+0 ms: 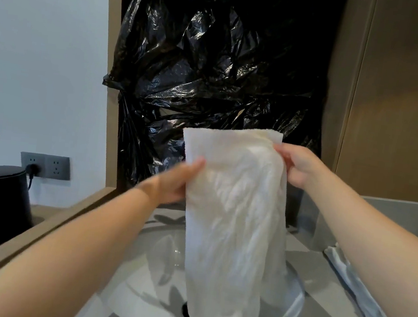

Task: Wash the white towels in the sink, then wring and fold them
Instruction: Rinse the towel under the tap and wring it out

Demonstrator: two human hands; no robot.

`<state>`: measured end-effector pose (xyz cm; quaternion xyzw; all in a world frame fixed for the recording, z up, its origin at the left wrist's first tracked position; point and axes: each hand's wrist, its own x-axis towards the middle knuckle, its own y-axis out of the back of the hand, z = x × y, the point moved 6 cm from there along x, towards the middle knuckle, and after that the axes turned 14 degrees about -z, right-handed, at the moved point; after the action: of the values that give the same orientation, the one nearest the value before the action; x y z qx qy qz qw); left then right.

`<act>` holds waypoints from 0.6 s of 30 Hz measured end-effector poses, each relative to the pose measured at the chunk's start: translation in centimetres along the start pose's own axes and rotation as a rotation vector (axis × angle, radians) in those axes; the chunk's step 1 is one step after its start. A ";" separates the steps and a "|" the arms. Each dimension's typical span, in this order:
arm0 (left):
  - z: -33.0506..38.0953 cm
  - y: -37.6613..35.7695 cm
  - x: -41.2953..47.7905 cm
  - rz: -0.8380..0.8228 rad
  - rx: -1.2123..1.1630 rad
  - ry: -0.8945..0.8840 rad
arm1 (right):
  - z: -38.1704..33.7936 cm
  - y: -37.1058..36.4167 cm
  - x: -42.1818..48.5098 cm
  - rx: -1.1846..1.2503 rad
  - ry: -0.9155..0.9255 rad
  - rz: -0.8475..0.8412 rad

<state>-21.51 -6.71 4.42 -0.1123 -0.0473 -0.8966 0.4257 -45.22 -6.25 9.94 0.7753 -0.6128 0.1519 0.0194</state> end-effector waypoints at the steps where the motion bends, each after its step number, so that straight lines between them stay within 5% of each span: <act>1: -2.9 -1.5 -0.7 -0.067 0.017 0.145 | 0.2 -0.5 -0.1 -0.020 -0.014 -0.018; 3: -5.5 -2.8 -1.4 -0.106 -0.023 0.215 | 0.7 -0.7 -0.1 -0.065 -0.011 0.006; 6: -4.6 -2.0 -1.2 0.047 -0.257 0.066 | 2.8 1.3 -0.8 0.170 0.014 0.123; 12: -10.8 -3.2 -2.7 0.235 -0.201 0.393 | 17.8 0.0 -6.1 0.146 -0.632 -0.161; 16: -6.8 -1.0 -1.7 0.185 -0.244 0.272 | 13.3 0.6 -4.8 0.390 -0.464 -0.015; 18: -6.6 -0.7 -1.9 0.165 -0.026 0.349 | 11.7 0.3 -4.1 0.280 -0.426 -0.049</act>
<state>-21.97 -5.97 -2.49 0.0361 0.0481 -0.8651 0.4980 -43.84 -4.97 -2.34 0.7995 -0.5571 0.0678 -0.2142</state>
